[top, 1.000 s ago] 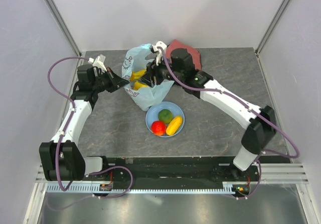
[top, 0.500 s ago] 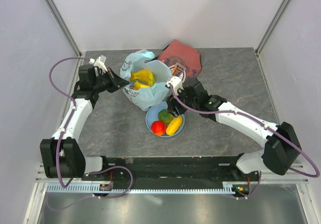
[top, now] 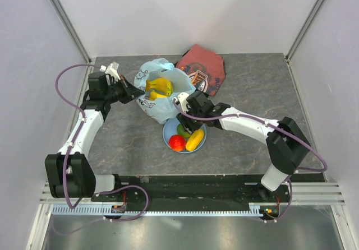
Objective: Place the fruits into the plastic bag
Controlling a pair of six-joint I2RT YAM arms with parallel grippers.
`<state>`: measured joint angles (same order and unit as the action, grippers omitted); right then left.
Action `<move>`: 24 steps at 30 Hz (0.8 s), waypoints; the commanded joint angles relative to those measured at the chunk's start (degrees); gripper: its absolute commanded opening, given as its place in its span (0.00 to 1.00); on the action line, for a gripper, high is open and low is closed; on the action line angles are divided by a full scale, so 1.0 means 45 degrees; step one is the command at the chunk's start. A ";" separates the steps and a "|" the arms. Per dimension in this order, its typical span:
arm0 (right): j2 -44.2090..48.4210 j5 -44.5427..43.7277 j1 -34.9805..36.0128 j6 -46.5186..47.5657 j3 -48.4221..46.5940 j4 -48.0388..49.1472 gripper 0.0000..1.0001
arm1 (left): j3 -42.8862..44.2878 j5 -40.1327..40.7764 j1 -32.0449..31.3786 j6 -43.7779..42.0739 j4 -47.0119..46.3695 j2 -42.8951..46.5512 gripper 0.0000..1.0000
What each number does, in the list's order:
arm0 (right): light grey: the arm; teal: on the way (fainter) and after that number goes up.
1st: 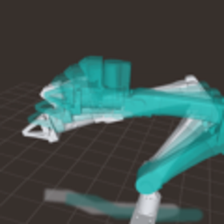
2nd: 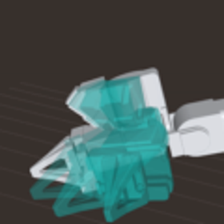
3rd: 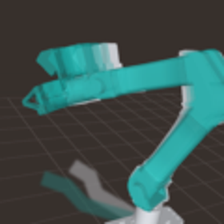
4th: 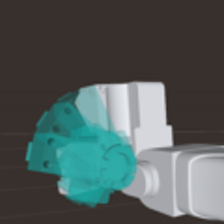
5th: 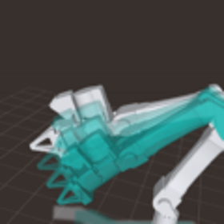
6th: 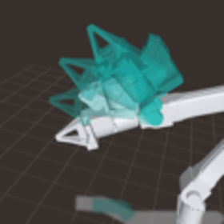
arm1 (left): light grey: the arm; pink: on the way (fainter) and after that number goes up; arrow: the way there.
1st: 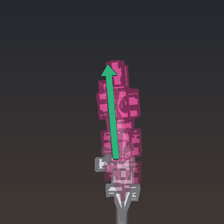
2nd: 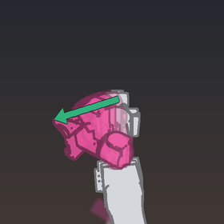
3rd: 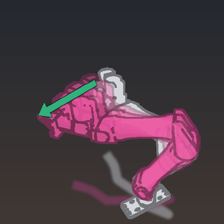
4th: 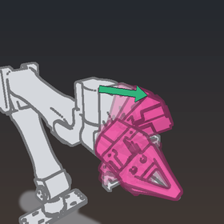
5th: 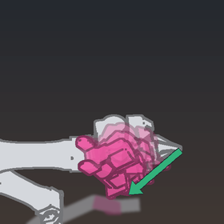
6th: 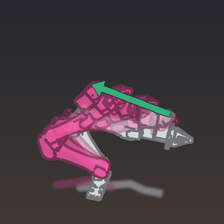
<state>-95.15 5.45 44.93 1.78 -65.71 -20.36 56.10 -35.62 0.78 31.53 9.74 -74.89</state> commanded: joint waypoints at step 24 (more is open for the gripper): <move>-0.1706 -0.1758 0.1071 0.0893 -0.1745 -0.0397 0.77 | 0.0288 0.0161 -0.0016 -0.0112 -0.0035 0.0276 0.01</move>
<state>-101.43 -0.64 49.41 4.58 -71.26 -21.93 56.07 -34.72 0.78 31.53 10.46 -73.78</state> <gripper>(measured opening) 0.766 0.022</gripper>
